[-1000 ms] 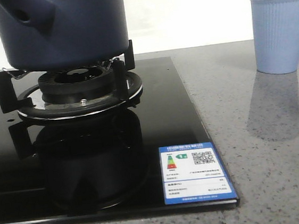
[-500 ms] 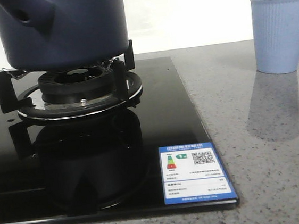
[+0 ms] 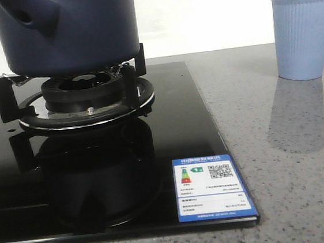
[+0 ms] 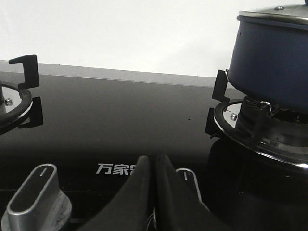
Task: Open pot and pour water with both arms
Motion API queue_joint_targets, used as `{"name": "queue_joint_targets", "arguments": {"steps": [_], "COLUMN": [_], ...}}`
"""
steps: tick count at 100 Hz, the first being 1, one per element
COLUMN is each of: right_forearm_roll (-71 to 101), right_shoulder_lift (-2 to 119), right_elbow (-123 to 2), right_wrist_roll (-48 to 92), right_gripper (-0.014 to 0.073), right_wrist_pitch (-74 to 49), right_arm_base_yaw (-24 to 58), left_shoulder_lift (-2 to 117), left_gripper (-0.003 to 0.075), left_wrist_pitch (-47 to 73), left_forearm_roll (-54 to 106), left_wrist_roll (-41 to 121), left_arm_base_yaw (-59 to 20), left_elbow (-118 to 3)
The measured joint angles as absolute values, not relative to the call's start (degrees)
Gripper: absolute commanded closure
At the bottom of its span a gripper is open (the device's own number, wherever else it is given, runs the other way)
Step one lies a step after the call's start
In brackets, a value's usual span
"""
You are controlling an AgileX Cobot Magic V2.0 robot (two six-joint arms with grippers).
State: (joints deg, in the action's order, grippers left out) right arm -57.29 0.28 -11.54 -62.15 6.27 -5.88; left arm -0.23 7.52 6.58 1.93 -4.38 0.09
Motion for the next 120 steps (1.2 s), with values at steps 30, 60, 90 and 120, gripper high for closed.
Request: {"name": "queue_joint_targets", "arguments": {"steps": [30, 60, 90, 120], "right_forearm_roll": [-28.7, -8.8, -0.3, -3.6], "right_shoulder_lift": [0.3, 0.3, 0.3, -0.5], "right_elbow": [-10.6, -4.4, 0.6, 0.6], "right_wrist_roll": [-40.1, -12.6, -3.3, -3.0], "right_gripper": [0.064, 0.064, 0.064, 0.064], "right_wrist_pitch": [-18.9, -1.4, 0.3, -2.3], "right_arm_base_yaw": [-5.9, -5.7, -5.4, -5.4], "left_shoulder_lift": [-0.2, -0.2, -0.2, -0.2], "left_gripper": [0.0739, 0.0739, 0.0739, 0.0739], "left_wrist_pitch": [7.5, 7.5, 7.5, 7.5], "left_forearm_roll": [6.6, 6.6, 6.6, 6.6], "left_wrist_roll": [1.9, 1.9, 1.9, 1.9], "left_arm_base_yaw": [-4.4, -4.4, -4.4, -4.4], "left_elbow": [0.1, 0.1, 0.1, 0.1]}}
